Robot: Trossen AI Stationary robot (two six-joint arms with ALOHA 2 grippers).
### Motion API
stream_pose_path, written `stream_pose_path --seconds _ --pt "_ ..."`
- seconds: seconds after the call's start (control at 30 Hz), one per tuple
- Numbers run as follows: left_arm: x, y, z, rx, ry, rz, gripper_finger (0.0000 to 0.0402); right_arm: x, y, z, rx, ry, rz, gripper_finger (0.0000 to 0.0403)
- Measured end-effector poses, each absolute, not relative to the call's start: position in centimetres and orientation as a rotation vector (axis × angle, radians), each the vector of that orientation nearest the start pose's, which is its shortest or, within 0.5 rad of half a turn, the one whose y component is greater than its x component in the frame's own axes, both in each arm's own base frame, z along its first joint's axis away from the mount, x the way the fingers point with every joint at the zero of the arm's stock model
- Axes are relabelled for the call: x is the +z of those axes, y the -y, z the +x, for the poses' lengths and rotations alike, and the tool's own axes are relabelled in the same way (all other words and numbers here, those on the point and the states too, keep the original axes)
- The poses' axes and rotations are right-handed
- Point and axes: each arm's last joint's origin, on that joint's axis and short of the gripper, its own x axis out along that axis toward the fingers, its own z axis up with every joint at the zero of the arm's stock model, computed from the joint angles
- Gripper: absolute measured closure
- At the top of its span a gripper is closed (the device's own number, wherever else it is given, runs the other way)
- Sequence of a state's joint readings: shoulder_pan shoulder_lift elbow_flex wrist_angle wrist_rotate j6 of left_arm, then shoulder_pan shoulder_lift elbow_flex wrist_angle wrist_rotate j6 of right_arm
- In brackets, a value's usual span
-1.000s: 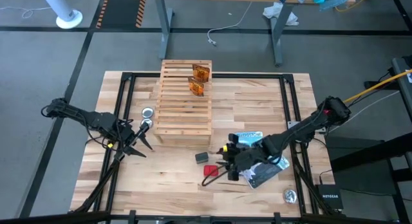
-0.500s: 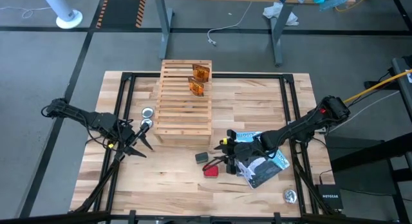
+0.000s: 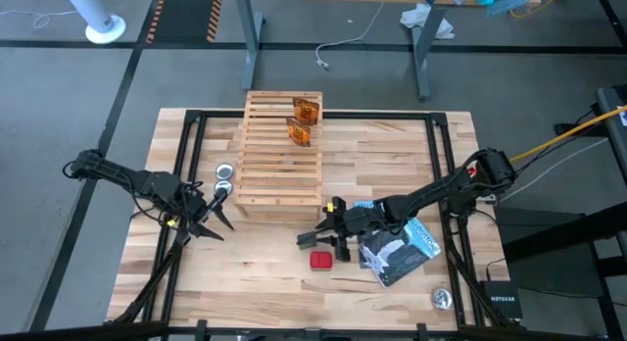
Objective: Shelf spices
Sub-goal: Put the black seasoning can on the shelf
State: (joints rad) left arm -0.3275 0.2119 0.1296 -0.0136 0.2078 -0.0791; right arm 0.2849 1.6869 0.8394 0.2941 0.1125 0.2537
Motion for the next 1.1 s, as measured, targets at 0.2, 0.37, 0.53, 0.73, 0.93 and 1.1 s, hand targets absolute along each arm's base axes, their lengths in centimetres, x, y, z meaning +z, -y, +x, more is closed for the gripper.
stream_pose_path --seconds 0.2,0.37,0.53,0.73,0.93,1.1 --pt "18.0 3.9 9.8 -0.524 -0.217 -0.065 0.0233 17.0 -9.3 32.7 0.109 -0.569 0.128 0.0221" --pt "17.1 3.9 9.6 -0.518 -0.316 -0.058 0.0233 17.0 -9.2 32.7 0.11 -0.566 0.097 0.0221" --pt "16.1 3.8 9.2 -0.509 -0.425 -0.051 0.0233 17.1 -9.1 32.7 0.063 -0.555 0.075 0.0221" --pt "15.3 3.6 8.9 -0.496 -0.521 -0.044 0.0233 17.2 -8.9 32.8 -0.039 -0.523 0.143 0.0221" --pt "15.3 3.6 8.9 -0.493 -0.521 -0.043 0.0233 16.4 -9.2 33.1 0.013 -0.542 0.146 0.0221" --pt "15.3 3.6 8.9 -0.493 -0.521 -0.043 0.0233 15.4 -9.5 33.5 0.082 -0.552 0.167 0.0221"
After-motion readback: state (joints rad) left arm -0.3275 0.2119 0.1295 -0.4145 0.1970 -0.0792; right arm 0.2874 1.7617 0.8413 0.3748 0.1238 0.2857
